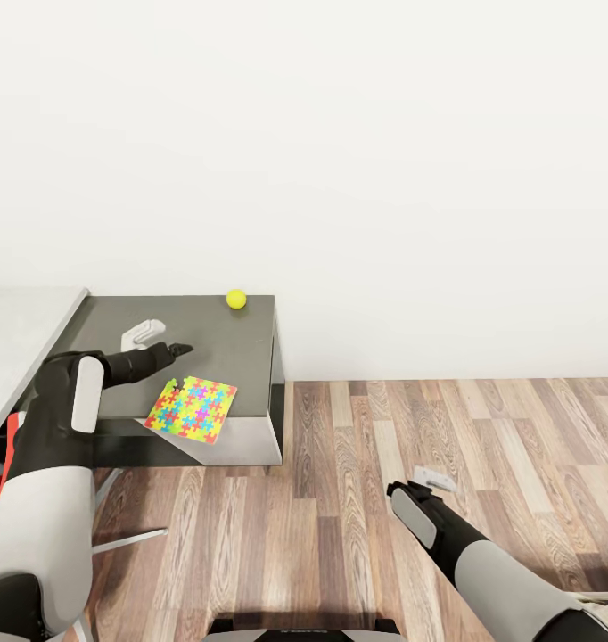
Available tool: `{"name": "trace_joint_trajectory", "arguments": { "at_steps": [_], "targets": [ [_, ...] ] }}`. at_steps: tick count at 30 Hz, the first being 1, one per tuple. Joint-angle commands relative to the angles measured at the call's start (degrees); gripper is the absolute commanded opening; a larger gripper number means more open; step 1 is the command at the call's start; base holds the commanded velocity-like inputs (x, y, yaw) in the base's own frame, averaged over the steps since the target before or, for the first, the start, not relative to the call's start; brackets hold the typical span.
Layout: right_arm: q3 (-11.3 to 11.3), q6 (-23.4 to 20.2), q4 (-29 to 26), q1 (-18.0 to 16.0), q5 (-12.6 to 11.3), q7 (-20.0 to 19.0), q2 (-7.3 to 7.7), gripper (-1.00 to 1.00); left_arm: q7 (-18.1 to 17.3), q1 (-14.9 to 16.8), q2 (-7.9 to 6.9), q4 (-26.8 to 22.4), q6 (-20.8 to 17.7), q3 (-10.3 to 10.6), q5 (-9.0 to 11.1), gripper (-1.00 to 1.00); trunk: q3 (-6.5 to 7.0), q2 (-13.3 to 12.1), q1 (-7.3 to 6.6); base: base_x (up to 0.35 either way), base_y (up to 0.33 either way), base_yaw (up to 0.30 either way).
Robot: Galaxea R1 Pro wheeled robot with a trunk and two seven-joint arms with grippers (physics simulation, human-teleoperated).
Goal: Put all the toys in the child's room - the three board games (two on the bed and one on the table), the two jigsaw puzzles on the table, and the tennis ball on the table - inside the toy box on the table in the child's room.
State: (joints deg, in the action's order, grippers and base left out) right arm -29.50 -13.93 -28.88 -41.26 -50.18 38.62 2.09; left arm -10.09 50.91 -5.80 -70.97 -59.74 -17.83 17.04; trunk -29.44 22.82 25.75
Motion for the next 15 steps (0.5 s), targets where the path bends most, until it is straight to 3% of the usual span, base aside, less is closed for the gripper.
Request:
{"name": "trace_joint_trajectory", "arguments": {
  "at_steps": [1,15],
  "targets": [
    [-0.45,-0.44,-0.13,-0.05,-0.22,0.40,0.06,1.00,-0.54,0.03,0.01,-0.03,-0.26,-0.10,-0.44,1.00,-0.08,0.10,0.03,0.000,0.000,0.000],
    [-0.35,-0.40,-0.27,-0.05,-0.67,-0.88,0.02,1.00,-0.55,-0.19,0.08,-0.13,-0.26,-0.01,-0.45,1.00,-0.08,0.10,0.03,0.000,0.000,0.000]
  ]
}}
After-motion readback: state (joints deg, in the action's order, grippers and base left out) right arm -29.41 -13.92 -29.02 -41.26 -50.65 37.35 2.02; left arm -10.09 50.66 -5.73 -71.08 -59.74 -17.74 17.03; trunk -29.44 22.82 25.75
